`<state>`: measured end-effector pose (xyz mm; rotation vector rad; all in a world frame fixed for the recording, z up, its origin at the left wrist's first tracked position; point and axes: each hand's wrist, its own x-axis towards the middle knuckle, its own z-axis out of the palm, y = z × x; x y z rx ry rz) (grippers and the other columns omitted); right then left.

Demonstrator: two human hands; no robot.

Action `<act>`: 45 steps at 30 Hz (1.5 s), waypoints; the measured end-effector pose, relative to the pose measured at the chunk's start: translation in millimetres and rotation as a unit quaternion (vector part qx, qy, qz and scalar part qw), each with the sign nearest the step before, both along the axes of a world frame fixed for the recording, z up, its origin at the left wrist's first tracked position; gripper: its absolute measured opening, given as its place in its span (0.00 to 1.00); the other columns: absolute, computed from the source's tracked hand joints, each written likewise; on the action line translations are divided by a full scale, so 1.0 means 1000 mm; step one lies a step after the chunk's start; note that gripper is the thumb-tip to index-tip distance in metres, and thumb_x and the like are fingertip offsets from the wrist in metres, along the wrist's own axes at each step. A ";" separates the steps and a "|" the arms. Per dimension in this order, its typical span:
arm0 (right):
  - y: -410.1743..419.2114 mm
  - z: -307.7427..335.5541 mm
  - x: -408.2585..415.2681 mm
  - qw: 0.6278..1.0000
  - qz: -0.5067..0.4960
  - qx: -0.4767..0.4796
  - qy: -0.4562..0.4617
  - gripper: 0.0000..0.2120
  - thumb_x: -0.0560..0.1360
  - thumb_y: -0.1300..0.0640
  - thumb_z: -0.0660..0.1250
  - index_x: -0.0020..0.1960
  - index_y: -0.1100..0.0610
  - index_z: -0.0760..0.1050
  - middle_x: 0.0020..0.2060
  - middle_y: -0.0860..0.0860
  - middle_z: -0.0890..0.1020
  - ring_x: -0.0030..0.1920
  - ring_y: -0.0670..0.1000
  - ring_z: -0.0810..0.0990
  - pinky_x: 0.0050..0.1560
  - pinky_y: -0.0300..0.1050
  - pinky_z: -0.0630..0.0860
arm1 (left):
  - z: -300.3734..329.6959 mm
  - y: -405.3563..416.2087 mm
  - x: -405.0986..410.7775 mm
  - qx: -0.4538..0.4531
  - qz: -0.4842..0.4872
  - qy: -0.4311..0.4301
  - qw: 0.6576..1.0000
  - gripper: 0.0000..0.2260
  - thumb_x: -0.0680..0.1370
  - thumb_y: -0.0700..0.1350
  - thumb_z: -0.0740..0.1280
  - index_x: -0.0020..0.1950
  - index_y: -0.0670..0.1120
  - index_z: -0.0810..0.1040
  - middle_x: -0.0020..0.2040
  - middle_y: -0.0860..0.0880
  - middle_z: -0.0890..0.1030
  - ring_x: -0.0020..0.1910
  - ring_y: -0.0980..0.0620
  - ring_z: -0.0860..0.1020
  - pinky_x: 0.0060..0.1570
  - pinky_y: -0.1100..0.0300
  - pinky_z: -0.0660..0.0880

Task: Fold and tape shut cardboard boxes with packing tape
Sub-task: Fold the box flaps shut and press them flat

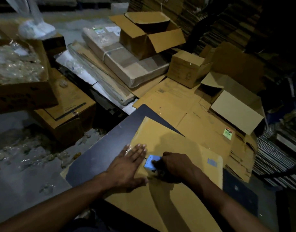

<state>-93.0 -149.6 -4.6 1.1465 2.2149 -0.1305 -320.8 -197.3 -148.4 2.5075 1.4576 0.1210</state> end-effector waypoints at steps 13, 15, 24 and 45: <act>-0.007 0.011 0.004 0.997 -0.059 -0.004 -0.042 0.16 0.84 0.44 0.68 0.69 0.47 0.76 0.53 0.51 0.77 0.52 0.57 0.82 0.44 0.50 0.75 | -0.008 0.006 -0.021 -0.002 -0.006 0.003 1.000 0.52 0.77 0.84 0.46 0.90 0.51 0.38 0.89 0.53 0.35 0.87 0.54 0.35 0.85 0.36 0.43; -0.015 0.005 0.026 0.996 -0.074 -0.014 -0.042 0.17 0.84 0.45 0.68 0.71 0.44 0.75 0.54 0.52 0.77 0.49 0.56 0.80 0.42 0.51 0.76 | -0.008 0.006 -0.020 -0.006 -0.012 0.006 1.000 0.53 0.76 0.84 0.45 0.90 0.51 0.38 0.89 0.53 0.35 0.87 0.54 0.35 0.85 0.36 0.41; -0.017 -0.015 0.055 1.000 0.011 -0.001 0.000 0.31 0.82 0.48 0.70 0.81 0.40 0.61 0.56 0.55 0.73 0.50 0.58 0.77 0.45 0.52 0.78 | 0.017 -0.007 0.035 -0.046 -0.040 0.060 0.996 0.60 0.72 0.87 0.39 0.88 0.44 0.36 0.87 0.45 0.32 0.86 0.46 0.29 0.81 0.34 0.31; -0.015 -0.008 -0.033 0.998 -0.040 -0.056 -0.011 0.25 0.82 0.40 0.67 0.74 0.51 0.71 0.65 0.55 0.79 0.63 0.61 0.81 0.59 0.58 0.77 | -0.002 0.062 -0.088 0.060 -0.156 0.110 0.980 0.49 0.81 0.79 0.49 0.90 0.47 0.42 0.90 0.47 0.40 0.89 0.50 0.40 0.86 0.41 0.45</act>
